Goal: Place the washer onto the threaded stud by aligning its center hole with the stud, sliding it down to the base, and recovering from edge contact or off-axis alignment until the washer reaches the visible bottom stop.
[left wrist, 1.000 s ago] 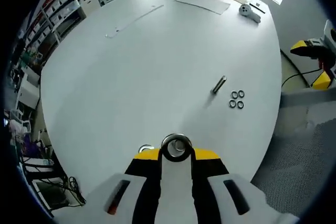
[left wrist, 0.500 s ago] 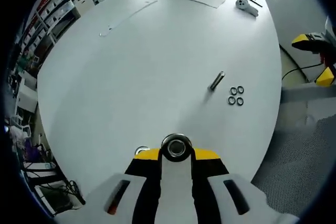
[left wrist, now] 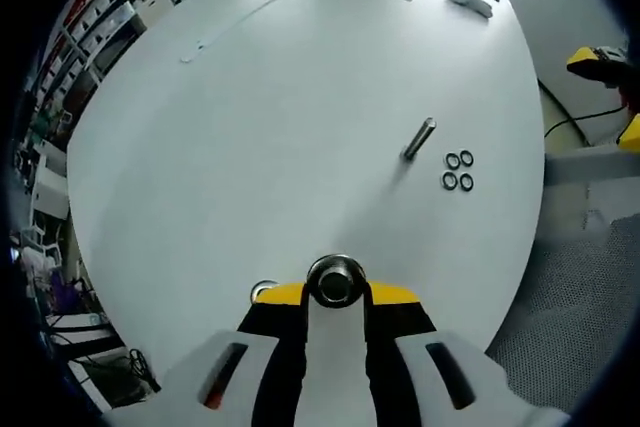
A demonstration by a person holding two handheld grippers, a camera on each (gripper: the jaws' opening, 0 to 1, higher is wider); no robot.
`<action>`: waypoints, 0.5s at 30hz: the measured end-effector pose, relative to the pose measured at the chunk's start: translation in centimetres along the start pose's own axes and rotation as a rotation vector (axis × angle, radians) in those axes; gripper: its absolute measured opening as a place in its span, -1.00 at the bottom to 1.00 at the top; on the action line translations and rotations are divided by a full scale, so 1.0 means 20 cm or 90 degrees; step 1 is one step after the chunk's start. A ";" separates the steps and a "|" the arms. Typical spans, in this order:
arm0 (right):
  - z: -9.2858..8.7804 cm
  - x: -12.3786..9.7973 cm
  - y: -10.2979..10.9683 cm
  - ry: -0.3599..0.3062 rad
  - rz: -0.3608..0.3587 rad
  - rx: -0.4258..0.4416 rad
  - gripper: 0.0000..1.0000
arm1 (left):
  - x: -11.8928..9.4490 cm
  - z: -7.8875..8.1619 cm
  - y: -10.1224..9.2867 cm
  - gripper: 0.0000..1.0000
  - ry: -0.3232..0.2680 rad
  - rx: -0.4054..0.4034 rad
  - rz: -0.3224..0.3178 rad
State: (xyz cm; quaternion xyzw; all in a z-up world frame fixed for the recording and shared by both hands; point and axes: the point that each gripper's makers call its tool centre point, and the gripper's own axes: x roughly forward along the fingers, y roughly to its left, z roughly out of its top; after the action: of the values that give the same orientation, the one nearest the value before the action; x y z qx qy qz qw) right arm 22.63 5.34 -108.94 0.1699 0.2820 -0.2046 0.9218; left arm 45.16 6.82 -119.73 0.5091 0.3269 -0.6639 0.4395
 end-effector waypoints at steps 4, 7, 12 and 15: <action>0.00 0.00 0.00 0.000 0.001 0.002 0.02 | 0.03 0.00 0.00 -0.62 -0.001 0.003 0.002; 0.00 0.00 0.00 -0.001 0.001 0.003 0.02 | 0.06 -0.01 0.00 -0.62 -0.001 0.007 0.006; 0.00 0.00 0.00 0.000 0.001 0.004 0.02 | 0.08 -0.02 -0.01 -0.62 0.000 0.016 0.012; 0.00 0.00 0.00 0.000 0.002 0.004 0.02 | 0.08 -0.01 -0.02 -0.62 0.002 0.025 0.016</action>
State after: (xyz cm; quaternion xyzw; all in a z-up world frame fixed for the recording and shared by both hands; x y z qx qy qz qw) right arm 22.57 5.39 -108.97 0.1732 0.2812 -0.2044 0.9215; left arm 44.74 6.75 -121.42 0.5223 0.3081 -0.6641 0.4373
